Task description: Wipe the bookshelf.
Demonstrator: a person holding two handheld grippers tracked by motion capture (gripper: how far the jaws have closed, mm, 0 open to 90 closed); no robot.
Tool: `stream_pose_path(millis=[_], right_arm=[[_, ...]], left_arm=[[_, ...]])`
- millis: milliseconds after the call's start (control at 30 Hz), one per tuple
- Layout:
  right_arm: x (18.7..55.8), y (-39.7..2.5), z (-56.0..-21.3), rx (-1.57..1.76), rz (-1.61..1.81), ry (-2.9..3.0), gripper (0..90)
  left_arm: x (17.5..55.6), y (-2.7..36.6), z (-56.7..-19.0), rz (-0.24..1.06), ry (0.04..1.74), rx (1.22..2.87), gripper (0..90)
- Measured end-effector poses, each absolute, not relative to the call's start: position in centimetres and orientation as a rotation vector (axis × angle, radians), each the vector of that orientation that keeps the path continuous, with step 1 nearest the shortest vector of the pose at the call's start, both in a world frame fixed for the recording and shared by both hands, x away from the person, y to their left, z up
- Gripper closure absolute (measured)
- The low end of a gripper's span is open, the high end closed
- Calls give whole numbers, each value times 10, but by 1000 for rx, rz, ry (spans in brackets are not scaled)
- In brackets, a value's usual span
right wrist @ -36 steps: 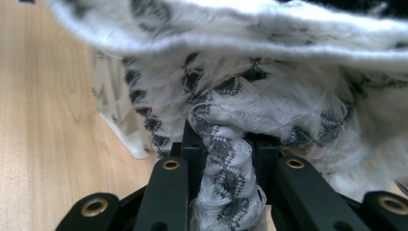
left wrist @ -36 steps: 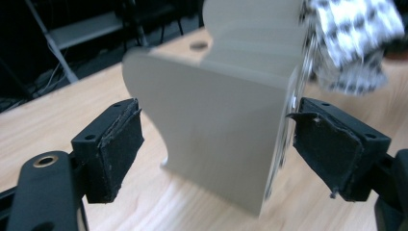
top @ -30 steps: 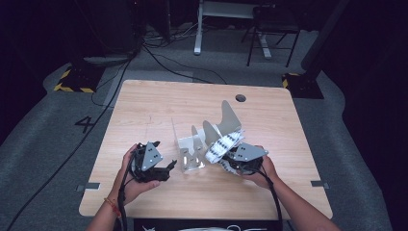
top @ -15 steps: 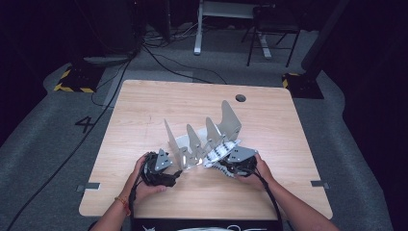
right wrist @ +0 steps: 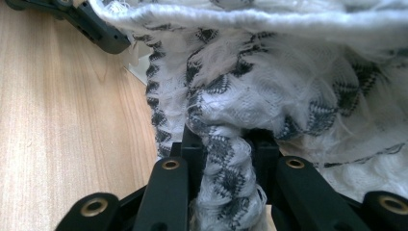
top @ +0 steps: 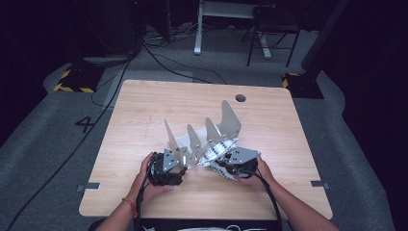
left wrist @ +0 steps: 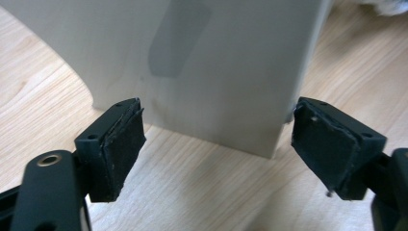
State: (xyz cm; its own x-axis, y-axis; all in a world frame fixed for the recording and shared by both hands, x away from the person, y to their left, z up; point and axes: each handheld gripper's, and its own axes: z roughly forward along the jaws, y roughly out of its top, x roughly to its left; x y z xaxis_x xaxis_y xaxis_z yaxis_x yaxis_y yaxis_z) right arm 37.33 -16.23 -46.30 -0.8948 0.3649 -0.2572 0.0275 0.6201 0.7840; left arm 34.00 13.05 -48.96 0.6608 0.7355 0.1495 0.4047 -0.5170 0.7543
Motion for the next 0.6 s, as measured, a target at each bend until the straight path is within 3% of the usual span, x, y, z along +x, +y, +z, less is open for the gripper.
stream_pose_path(millis=[233,600], right_arm=[[370,-161,-457,298,1207,2437,742],[357,-132,-417,166,1245,2353,744]], left_arm=[[343,131,-495,617,893,2220,160],[347,132,-501,582,888,2247,160]])
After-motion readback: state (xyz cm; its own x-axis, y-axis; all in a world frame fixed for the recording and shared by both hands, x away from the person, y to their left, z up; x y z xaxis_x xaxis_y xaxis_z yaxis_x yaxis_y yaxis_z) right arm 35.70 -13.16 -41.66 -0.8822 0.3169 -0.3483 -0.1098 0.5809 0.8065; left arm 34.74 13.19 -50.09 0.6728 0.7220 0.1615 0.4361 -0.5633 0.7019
